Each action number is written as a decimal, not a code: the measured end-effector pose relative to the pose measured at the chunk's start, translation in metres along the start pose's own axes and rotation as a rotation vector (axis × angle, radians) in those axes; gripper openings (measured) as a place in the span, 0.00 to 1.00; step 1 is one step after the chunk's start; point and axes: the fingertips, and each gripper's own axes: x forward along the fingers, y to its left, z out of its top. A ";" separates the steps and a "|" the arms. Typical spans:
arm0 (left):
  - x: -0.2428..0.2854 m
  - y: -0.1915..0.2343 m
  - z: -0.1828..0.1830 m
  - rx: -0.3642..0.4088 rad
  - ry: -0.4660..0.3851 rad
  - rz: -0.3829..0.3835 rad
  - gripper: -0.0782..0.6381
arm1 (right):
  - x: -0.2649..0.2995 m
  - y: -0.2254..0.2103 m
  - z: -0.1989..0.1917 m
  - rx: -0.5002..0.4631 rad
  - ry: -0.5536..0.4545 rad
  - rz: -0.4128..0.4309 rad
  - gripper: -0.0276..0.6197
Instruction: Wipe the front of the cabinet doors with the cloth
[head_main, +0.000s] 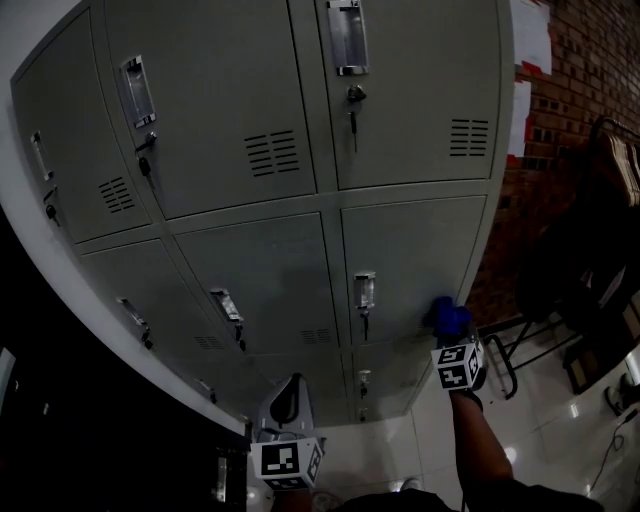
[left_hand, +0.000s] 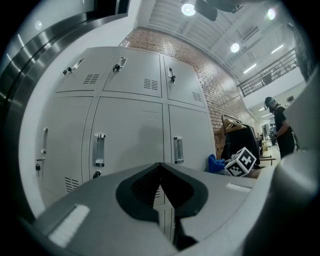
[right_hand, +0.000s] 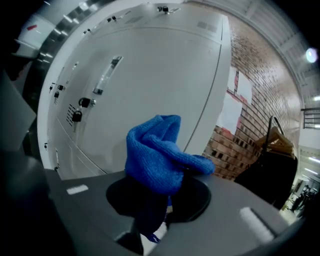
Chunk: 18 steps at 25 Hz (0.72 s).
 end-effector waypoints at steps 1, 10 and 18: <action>0.001 -0.001 -0.001 0.000 0.002 -0.003 0.13 | 0.003 -0.004 -0.004 0.010 0.021 -0.007 0.18; 0.007 -0.004 -0.001 0.004 0.005 0.003 0.13 | 0.020 0.011 -0.007 0.061 0.054 0.019 0.18; 0.005 0.005 -0.010 0.001 0.021 0.030 0.13 | 0.017 0.066 0.017 -0.002 0.013 0.117 0.18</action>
